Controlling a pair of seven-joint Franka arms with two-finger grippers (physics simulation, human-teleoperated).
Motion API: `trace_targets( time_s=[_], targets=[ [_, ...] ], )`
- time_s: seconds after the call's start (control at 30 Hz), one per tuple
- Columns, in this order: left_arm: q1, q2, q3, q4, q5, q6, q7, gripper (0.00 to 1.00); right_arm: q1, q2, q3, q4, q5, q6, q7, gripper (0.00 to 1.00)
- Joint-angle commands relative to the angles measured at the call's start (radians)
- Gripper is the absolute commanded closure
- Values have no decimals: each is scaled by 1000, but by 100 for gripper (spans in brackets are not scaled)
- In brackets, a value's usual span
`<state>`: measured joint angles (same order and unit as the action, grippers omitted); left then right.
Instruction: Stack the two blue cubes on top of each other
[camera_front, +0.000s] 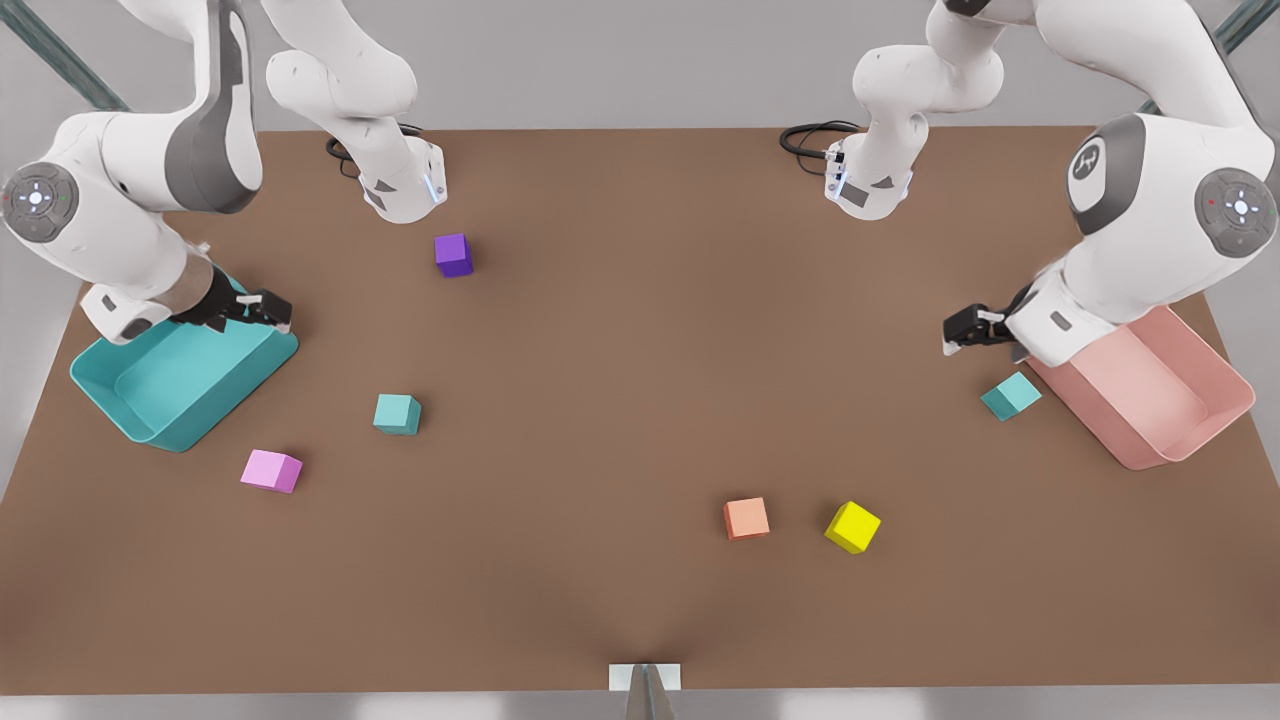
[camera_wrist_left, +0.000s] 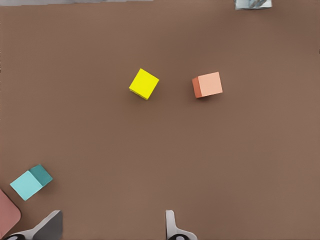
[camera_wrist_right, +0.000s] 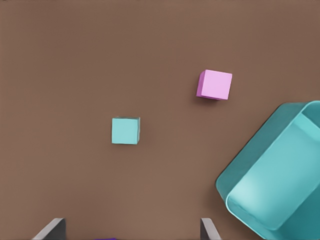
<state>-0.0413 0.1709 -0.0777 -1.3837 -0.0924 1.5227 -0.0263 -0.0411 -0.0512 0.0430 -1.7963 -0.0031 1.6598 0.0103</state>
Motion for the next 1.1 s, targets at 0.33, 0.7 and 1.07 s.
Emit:
trace_targets(
  time_s=[0.33, 0.7, 1.07],
  targets=[
    [-35, 9, -16, -32, 106, 3, -96, 0, 33, 459, 47, 159, 2, 469, 230, 0],
    [63, 88, -8, -20, 109, -16, -95, 0, 27, 378, 89, -104, -6, 607, 375, 0],
    [106, 156, -14, -18, 114, 53, -86, 0, 10, 277, 138, -411, -3, 860, 436, 0]
  ],
)
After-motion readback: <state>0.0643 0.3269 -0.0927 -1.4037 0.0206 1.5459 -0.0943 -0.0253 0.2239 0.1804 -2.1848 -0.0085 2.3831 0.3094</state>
